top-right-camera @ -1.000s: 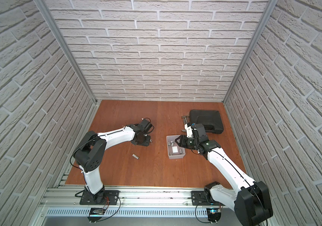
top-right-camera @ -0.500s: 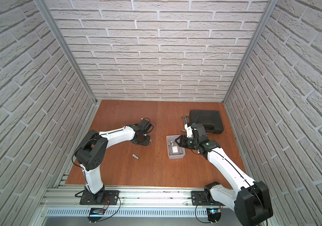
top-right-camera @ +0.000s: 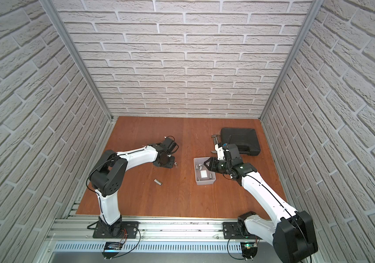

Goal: Put the socket on the desktop into the storage box
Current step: Pick up the socket head at the center of the board.

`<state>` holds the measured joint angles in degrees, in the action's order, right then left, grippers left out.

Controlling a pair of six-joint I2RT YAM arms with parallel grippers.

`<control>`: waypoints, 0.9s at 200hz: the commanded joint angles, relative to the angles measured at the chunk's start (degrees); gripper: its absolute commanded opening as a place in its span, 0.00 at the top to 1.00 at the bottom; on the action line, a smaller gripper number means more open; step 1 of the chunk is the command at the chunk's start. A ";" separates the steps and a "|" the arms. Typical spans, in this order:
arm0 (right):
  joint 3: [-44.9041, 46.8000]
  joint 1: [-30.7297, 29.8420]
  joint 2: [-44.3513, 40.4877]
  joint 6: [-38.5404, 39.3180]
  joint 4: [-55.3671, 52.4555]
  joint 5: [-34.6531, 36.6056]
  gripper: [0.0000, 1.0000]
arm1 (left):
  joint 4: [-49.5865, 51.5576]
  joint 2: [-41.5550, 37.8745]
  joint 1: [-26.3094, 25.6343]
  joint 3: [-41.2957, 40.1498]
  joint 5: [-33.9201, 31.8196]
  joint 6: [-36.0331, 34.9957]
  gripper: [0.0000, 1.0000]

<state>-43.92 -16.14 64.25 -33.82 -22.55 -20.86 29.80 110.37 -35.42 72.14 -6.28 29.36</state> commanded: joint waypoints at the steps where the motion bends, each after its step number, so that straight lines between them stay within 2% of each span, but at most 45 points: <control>1: -0.04 -0.40 -0.52 0.77 1.01 -0.48 0.58 | -0.60 2.03 0.87 0.78 -0.36 -0.95 0.63; 109: 0.43 -0.43 -0.05 0.37 1.98 -0.41 0.59 | -1.13 0.79 0.96 -1.92 1.32 0.61 0.73; 180: 1.25 -0.43 0.75 0.17 2.61 -0.41 0.60 | -1.23 -1.70 1.20 -3.31 1.21 2.50 1.00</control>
<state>-43.83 -16.14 64.58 -33.82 -22.15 -20.86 27.44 109.82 -34.65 70.87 -5.98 30.61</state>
